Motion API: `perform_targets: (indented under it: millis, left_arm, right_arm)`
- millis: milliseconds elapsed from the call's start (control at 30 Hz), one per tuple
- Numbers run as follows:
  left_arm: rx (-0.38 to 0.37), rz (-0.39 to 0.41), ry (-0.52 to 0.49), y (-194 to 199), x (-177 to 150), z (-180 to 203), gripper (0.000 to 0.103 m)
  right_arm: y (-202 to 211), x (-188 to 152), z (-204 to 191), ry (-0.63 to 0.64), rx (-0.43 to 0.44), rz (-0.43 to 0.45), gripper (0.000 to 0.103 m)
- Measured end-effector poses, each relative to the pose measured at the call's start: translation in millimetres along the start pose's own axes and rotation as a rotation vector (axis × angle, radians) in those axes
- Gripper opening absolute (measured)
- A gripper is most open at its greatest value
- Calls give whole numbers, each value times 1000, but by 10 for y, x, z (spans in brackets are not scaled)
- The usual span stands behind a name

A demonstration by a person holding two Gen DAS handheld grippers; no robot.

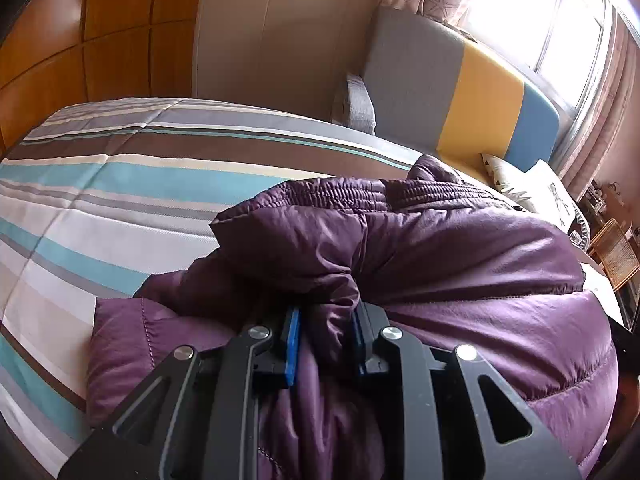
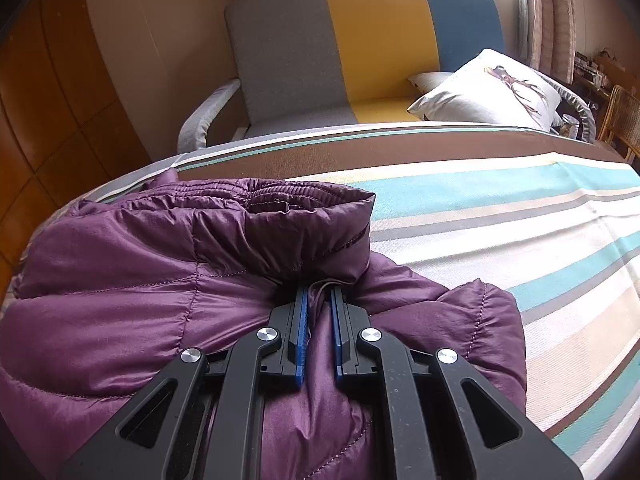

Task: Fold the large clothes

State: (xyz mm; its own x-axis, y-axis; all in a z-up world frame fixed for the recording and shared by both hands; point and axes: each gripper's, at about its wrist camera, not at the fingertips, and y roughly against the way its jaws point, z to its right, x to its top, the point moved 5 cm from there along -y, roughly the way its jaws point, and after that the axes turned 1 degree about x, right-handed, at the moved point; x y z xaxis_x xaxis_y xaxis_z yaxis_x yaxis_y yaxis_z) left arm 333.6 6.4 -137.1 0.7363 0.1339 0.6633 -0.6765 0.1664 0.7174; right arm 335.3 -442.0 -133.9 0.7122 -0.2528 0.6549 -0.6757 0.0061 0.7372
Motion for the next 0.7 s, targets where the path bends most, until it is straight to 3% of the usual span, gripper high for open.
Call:
perform_targets:
  millis: [133,233,267,367,500,600,700]
  left_arm:
    - [31,11,-10,66,-12,29,30]
    - [94,25,0,227,-3,24,57]
    - [114,45,8,330,4,33,74]
    - [99,138,19,703,52,196,77]
    - [93,242,-84,1017,179,744,82]
    - [104,241,-182,902,262,1096,82]
    - [157,172,-245,437,294,1262,79]
  right_arm:
    - [13,-4,-3,7,-12,6,9]
    - [24,-18,-27,9,-20,8,9]
    - [25,-20,-36,11,-24,9,9]
    - [31,-26,-66,18,-37,13,9]
    - [40,-29,-60,15,-37,17,9]
    - [43,-28,-52,13,-39,19,9]
    - [43,-31,-51,14,-42,19,9]
